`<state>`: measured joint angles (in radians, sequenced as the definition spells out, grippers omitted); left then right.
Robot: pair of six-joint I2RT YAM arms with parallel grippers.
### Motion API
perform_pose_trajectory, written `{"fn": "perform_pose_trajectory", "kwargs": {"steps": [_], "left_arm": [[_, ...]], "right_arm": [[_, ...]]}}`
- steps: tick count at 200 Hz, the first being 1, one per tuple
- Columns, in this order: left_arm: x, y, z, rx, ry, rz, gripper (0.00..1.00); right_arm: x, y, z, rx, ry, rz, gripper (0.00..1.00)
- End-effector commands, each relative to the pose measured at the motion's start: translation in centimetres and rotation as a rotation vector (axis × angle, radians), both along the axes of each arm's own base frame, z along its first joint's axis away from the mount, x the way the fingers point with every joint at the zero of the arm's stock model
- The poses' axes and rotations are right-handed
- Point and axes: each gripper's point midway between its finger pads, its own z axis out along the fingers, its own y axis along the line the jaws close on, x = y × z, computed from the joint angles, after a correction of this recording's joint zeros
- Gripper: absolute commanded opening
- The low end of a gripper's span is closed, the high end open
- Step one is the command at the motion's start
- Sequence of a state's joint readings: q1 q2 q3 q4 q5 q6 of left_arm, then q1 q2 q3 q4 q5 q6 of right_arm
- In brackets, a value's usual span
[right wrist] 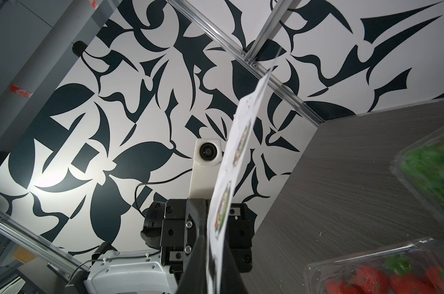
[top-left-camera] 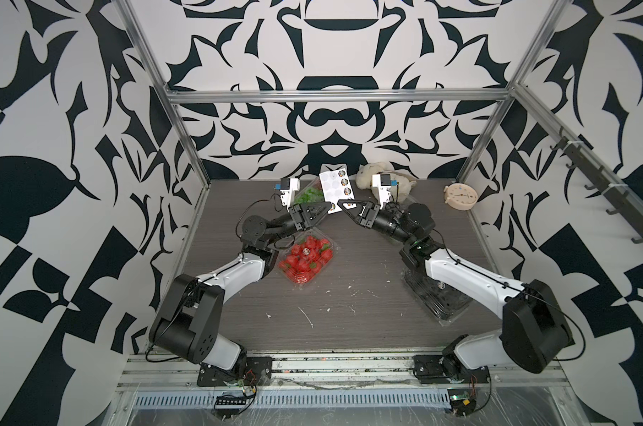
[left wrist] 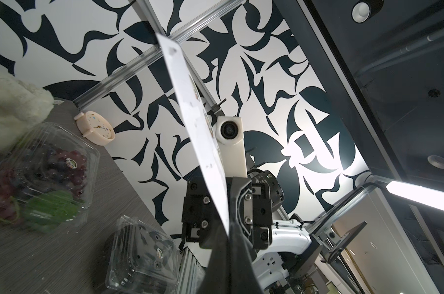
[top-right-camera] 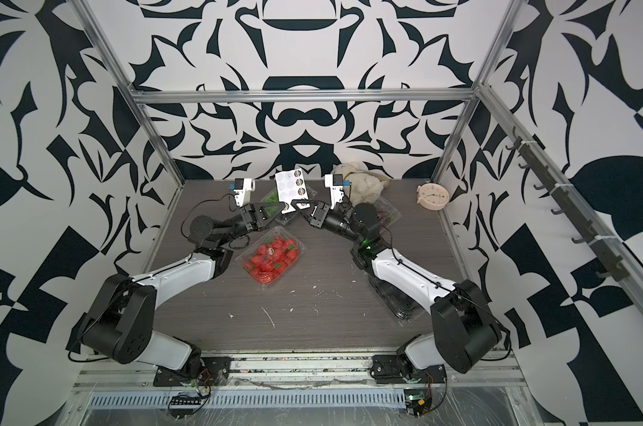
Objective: Label fruit boxes
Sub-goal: Adjust the label sticker.
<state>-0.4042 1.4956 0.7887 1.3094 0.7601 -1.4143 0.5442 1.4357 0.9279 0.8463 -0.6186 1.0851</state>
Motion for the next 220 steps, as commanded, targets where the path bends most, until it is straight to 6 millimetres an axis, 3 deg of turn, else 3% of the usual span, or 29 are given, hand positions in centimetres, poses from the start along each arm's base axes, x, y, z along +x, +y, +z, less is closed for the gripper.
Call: {"fn": "perform_pose_trajectory", "kwargs": {"steps": [1,18,93,220], "left_arm": [[-0.3,0.1,1.0,-0.015,-0.051,-0.011,0.00],[-0.3,0.1,1.0,-0.018,-0.052,-0.012,0.00],[0.0,0.0,0.7,-0.033,-0.040,-0.028,0.00],[-1.0,0.0,1.9,-0.048,-0.072,-0.054,0.00]], "right_arm": [[-0.7,0.0,2.7,0.051,-0.080,0.037,0.10],[-0.7,0.2,2.6,0.049,-0.076,0.046,0.00],[-2.0,0.1,4.4,0.114,-0.136,0.096,0.00],[-1.5,0.6,3.7,0.120,-0.114,0.112,0.00]]}}
